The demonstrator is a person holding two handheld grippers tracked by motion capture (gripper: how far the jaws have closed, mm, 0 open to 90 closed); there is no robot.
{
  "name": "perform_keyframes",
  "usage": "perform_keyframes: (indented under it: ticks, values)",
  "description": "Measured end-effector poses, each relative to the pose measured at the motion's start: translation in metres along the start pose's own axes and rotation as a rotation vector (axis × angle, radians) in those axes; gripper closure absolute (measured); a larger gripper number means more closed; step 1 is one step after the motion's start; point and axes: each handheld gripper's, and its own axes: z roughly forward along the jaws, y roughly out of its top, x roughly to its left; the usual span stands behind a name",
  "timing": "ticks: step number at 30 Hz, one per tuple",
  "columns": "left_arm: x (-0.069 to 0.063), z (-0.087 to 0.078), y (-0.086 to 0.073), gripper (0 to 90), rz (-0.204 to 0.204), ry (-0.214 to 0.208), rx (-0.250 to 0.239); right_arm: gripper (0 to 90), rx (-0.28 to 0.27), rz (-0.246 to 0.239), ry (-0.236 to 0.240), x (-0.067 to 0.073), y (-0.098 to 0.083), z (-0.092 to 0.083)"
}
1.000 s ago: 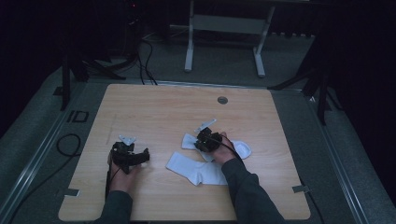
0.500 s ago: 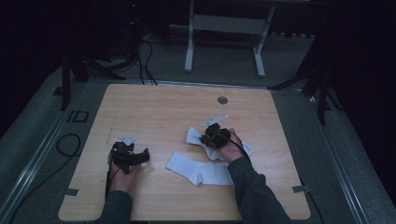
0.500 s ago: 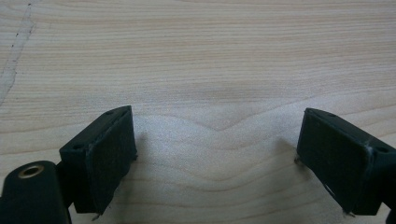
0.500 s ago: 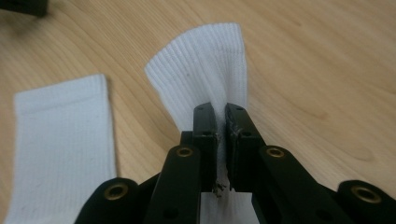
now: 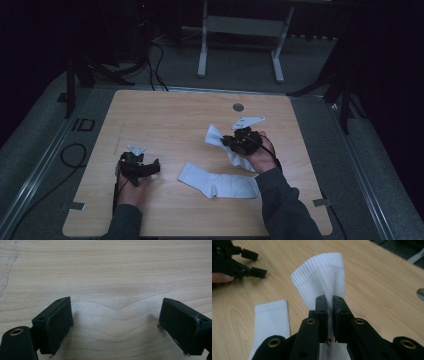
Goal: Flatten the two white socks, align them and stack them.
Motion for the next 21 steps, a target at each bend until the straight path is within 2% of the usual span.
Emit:
perform_keyframes:
  ticks: [12, 17, 21]
  values:
    - [0.000, 0.000, 0.000, 11.5, -0.004, 0.000, -0.003, 83.5, -0.101, -0.029, 0.014, 0.012, 0.010, -0.040]
    - [0.000, 0.000, 0.000, 11.5, 0.000, 0.001, -0.002, 83.4, -0.149, -0.039, 0.006, 0.016, 0.012, -0.061]
    - [0.000, 0.000, 0.000, 11.5, -0.001, 0.001, -0.003, 83.3, -0.189, -0.039, 0.022, 0.021, 0.009, -0.080]
